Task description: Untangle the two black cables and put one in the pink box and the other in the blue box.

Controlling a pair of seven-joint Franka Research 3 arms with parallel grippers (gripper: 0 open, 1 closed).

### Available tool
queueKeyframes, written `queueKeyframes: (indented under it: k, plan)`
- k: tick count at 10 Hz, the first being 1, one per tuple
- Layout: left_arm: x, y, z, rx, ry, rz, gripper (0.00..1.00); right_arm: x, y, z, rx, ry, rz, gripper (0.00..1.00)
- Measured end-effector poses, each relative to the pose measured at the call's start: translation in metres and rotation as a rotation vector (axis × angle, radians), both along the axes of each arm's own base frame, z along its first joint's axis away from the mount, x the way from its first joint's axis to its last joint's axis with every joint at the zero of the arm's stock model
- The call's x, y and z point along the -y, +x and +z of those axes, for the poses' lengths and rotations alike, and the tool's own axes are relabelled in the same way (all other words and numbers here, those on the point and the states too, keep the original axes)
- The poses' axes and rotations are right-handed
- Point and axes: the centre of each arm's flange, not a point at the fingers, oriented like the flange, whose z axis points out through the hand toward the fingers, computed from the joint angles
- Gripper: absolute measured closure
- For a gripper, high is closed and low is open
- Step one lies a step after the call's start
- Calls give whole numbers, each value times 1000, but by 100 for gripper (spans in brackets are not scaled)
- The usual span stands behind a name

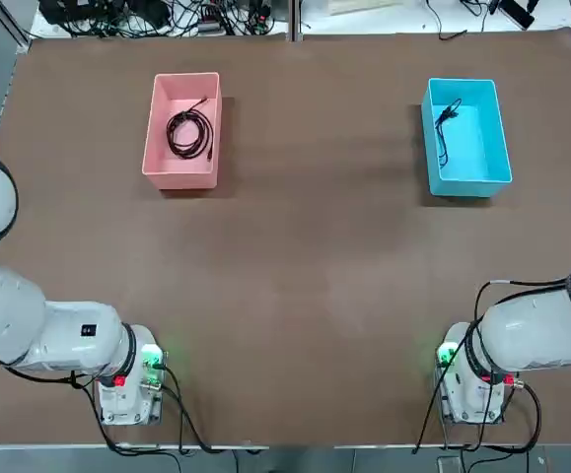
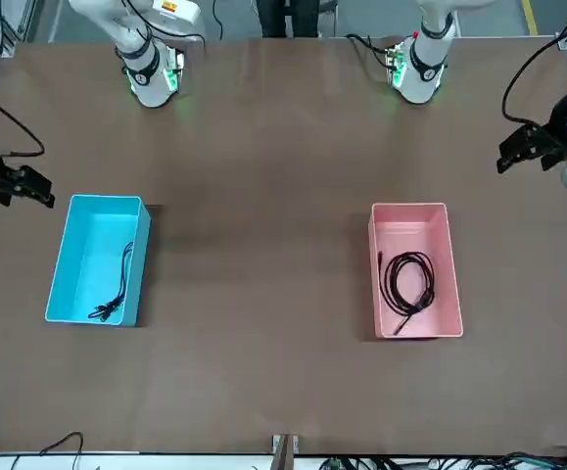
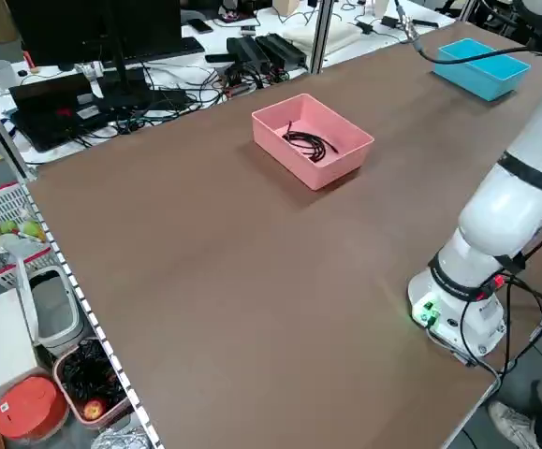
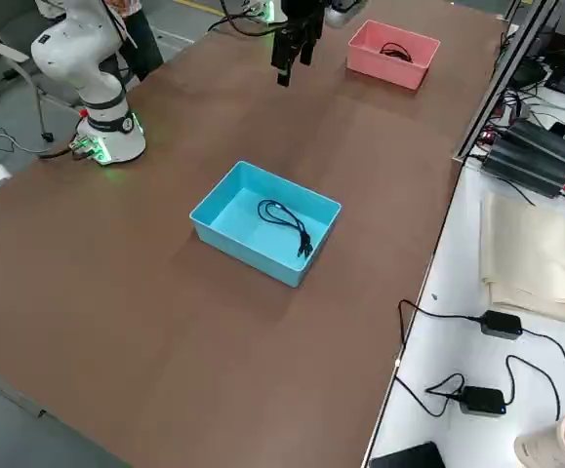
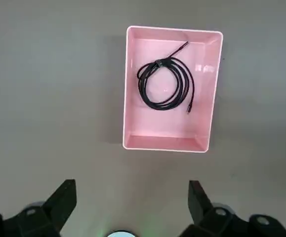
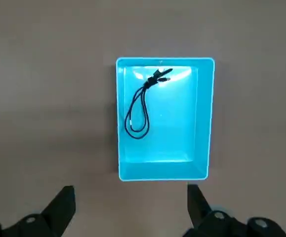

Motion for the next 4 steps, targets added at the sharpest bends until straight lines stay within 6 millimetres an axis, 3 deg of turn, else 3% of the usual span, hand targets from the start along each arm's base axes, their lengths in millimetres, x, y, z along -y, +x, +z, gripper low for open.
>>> queueKeyframes:
  k: [4]
  plan:
    - [-2,4,-5,-5,0,12,0,4,-6,2,-27,11,1,0]
